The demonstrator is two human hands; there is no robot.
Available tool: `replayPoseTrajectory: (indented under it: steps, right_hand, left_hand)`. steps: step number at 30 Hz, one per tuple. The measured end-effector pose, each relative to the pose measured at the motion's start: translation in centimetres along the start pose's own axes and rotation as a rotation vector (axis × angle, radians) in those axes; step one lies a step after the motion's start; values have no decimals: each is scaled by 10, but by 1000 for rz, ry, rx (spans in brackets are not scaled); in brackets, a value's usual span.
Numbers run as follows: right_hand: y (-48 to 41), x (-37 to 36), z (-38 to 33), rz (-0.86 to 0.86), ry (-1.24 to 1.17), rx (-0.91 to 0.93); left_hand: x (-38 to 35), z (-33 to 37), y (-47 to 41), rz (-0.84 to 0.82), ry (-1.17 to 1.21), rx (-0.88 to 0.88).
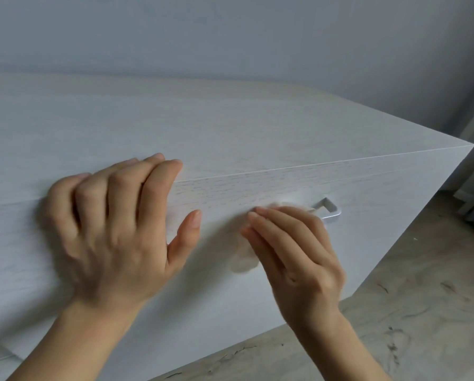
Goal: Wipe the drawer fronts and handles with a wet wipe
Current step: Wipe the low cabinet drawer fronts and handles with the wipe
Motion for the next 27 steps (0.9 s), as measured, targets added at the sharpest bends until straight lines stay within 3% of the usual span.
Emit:
replayPoseTrajectory:
  steps: [16, 22, 27]
  right_hand:
    - [14, 44, 51, -8, 129, -23]
    - [16, 34, 30, 33, 116, -72]
    - [4, -5, -8, 2, -17, -4]
  left_hand:
    - [2, 3, -1, 46, -82, -26]
    - [1, 1, -1, 15, -47, -14]
    - [0, -2, -2, -42, 46, -9]
Point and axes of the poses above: each hand's wrist, its own y-axis away from the middle knuckle, its own x-axis out of the back of the hand, z = x × y, the point moved 4 cm from there along -y, towards the middle knuckle, and after that the axes turned 9 degrees about x, right-handed, at the moved point
